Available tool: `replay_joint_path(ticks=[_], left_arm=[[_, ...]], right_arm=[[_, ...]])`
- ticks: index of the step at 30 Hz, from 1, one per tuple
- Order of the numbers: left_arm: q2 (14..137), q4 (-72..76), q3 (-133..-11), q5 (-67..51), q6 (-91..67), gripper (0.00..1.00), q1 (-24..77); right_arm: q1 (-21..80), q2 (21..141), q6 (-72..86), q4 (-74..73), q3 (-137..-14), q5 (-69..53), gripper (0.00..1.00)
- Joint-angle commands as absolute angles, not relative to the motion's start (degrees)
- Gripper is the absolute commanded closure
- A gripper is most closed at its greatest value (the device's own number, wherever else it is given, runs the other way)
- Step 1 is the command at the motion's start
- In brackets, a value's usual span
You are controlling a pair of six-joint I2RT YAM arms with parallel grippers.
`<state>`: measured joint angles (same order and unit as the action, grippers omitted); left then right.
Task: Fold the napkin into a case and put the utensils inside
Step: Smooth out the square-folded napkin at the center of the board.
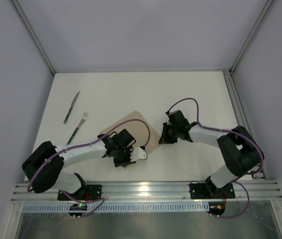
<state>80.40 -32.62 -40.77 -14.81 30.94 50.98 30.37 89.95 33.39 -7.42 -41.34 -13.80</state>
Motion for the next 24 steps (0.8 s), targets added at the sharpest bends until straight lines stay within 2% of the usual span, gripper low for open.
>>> replay_joint_path(ticks=[1,5,8,11,12,14,16,18,21,24], left_arm=[[79.98,-34.8,-39.02,-15.65,32.87,0.74,51.33],[77.35,-35.77,-40.51,-16.34,32.87,0.72,51.33],[73.66,-37.35,-42.79,-15.91,31.47,0.65,51.33],[68.57,-37.62,-46.31,-13.1,28.83,0.62,50.63],[67.6,-37.7,-48.58,-10.31,27.26,0.61,48.88],[68.28,-38.58,-51.66,-7.49,25.06,0.59,45.9],[69.43,-38.58,-54.13,-4.85,22.95,0.59,39.75],[70.83,-37.44,-54.58,-4.57,21.8,0.58,32.39],[73.38,-37.27,-55.46,-10.0,19.26,0.57,24.02],[76.63,-36.04,-55.99,-15.02,16.0,0.56,11.55]], right_arm=[[29.53,89.12,31.03,-9.66,-41.22,-10.19,0.96],[29.53,87.46,29.97,-11.6,-43.5,-10.46,0.96],[29.53,85.0,28.22,-14.93,-47.54,-11.07,0.93],[29.97,84.29,24.88,-19.15,-54.56,-12.39,0.84],[30.23,85.24,22.7,-21.42,-58.84,-12.31,0.77],[30.32,87.18,20.4,-23.54,-63.61,-11.61,0.7],[30.41,91.55,17.33,-26.18,-70.46,-10.99,0.63],[30.41,95.08,15.92,-27.94,-77.32,-11.07,0.62],[30.94,102.46,13.8,-28.39,-84.87,-12.3,0.62],[31.64,110.2,12.31,-29.26,-91.74,-13.01,0.62]])
